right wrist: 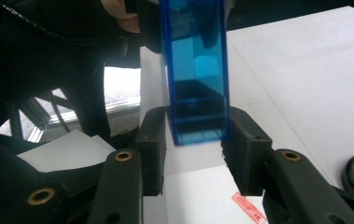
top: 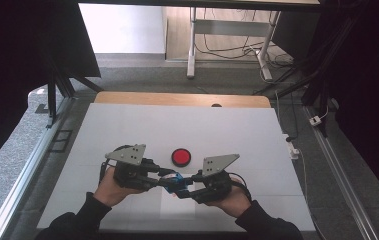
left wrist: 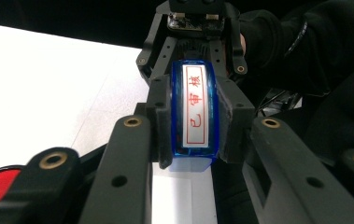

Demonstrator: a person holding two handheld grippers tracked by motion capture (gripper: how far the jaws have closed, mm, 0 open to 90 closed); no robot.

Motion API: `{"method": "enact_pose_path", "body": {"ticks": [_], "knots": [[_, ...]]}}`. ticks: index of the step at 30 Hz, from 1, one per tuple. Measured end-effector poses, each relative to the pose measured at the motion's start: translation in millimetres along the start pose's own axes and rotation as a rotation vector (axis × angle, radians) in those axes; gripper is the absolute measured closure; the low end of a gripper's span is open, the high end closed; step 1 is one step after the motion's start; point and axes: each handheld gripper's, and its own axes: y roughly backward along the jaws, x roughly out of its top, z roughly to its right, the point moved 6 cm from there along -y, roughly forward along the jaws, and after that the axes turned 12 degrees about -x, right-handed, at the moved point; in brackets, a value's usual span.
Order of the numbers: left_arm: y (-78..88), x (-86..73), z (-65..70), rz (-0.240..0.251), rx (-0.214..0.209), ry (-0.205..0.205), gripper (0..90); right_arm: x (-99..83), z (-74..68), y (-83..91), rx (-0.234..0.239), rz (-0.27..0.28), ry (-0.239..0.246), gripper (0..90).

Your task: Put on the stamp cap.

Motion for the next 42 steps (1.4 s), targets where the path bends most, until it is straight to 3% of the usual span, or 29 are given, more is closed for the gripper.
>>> {"method": "enact_pose_path", "body": {"ticks": [26, 42], "knots": [[10.0, 3.0, -1.1, 0.0, 0.077, 0.013, 70.3, -4.1, 6.1, 10.5, -0.085, -0.013, -0.017, 52.5], [17.4, -1.7, -7.1, -0.037, 0.171, 0.049, 70.3, -7.7, 13.6, 27.2, -0.231, -0.032, -0.032, 37.6]]}}
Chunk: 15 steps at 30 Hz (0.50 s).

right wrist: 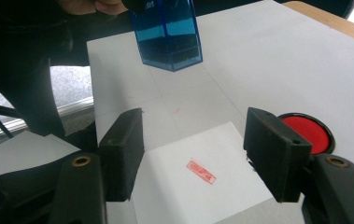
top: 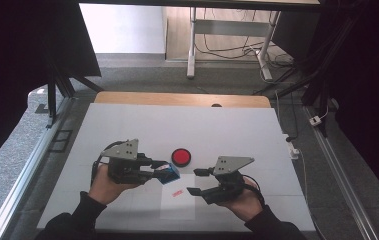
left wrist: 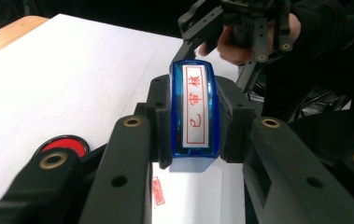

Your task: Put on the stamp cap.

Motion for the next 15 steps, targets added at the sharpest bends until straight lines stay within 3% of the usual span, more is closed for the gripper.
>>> {"method": "enact_pose_path", "body": {"ticks": [15], "knots": [[9.9, -2.5, -5.4, -0.012, 0.064, 0.026, 70.2, -5.7, 3.9, 9.2, -0.088, -0.016, -0.034, 24.5]]}}
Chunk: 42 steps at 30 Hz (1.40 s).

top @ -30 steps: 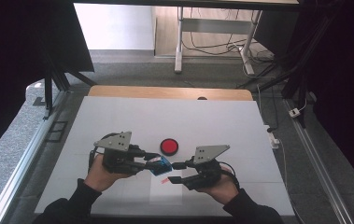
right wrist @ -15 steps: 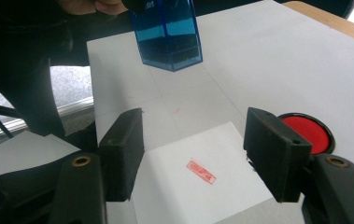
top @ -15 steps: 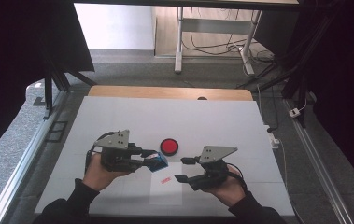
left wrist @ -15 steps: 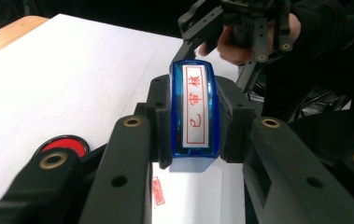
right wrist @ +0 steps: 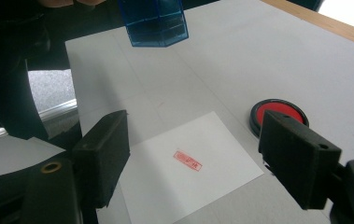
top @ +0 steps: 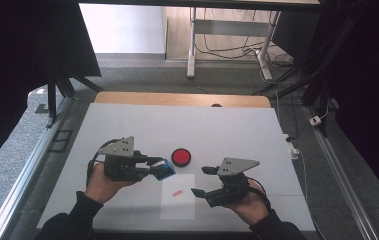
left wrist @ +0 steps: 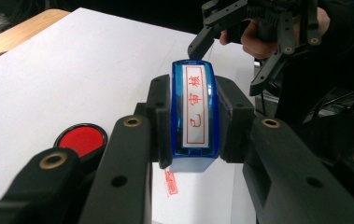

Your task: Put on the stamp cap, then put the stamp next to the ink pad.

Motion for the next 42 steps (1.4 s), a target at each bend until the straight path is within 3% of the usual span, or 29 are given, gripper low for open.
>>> {"method": "enact_pose_path", "body": {"ticks": [17, 25, 29, 35, 42], "knots": [[6.7, -1.4, -4.7, -0.002, 0.044, 0.029, 70.2, -10.0, 7.3, 7.6, -0.069, -0.018, -0.062, 10.3], [10.1, -4.9, -9.6, -0.017, 0.085, 0.047, 70.2, -20.6, 14.0, 12.5, -0.116, -0.055, -0.054, 3.8], [12.5, -8.3, -13.3, -0.026, 0.107, 0.06, 70.2, -24.6, 18.2, 17.1, -0.15, -0.054, -0.066, 0.0], [15.5, -13.0, -18.4, -0.045, 0.142, 0.077, 70.2, -33.5, 26.2, 25.6, -0.222, -0.066, -0.08, 0.0], [18.8, -19.7, -25.7, -0.073, 0.196, 0.101, 70.1, -47.0, 34.5, 34.2, -0.274, -0.083, -0.102, 0.0]]}}
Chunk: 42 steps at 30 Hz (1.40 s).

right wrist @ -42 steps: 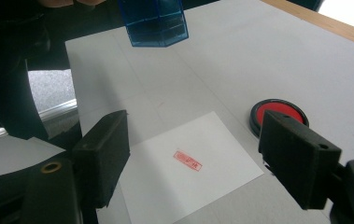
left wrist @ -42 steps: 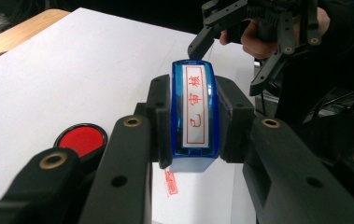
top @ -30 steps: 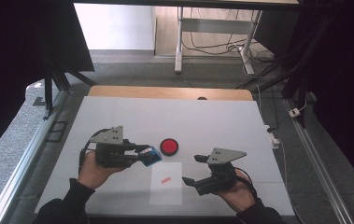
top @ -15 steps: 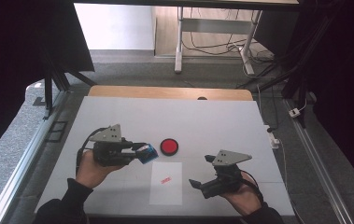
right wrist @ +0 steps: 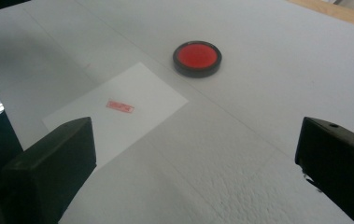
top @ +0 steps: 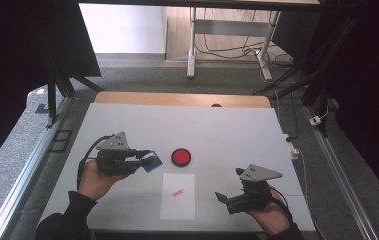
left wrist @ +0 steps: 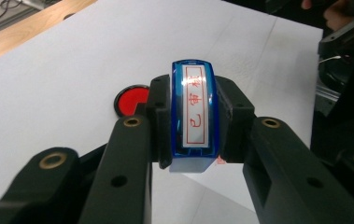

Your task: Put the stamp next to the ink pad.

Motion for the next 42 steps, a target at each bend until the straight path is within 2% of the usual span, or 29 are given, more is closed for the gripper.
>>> {"method": "enact_pose_path", "body": {"ticks": [10, 18, 25, 30, 33, 37, 42], "knots": [[3.9, -10.0, -12.8, -0.036, 0.069, 0.045, 70.1, -15.5, 14.2, 8.6, -0.072, -0.036, -0.027, 0.0], [8.3, -17.6, -23.4, -0.038, 0.116, 0.084, 70.2, -27.3, 24.9, 16.0, -0.116, -0.059, -0.07, 0.0], [12.1, -25.9, -34.5, -0.038, 0.157, 0.144, 70.2, -33.5, 30.7, 21.7, -0.124, -0.071, -0.1, 0.0], [14.0, -34.2, -43.5, -0.057, 0.2, 0.173, 70.1, -36.0, 35.1, 25.9, -0.134, -0.073, -0.124, 0.0], [13.5, -40.0, -48.7, -0.072, 0.222, 0.189, 70.1, -36.8, 36.3, 27.0, -0.136, -0.074, -0.127, 0.0], [11.7, -47.8, -55.3, -0.079, 0.24, 0.231, 70.1, -37.1, 35.5, 26.3, -0.124, -0.082, -0.123, 0.0], [8.6, -55.8, -61.2, -0.1, 0.274, 0.235, 70.1, -37.1, 34.9, 25.8, -0.122, -0.084, -0.118, 0.0]]}}
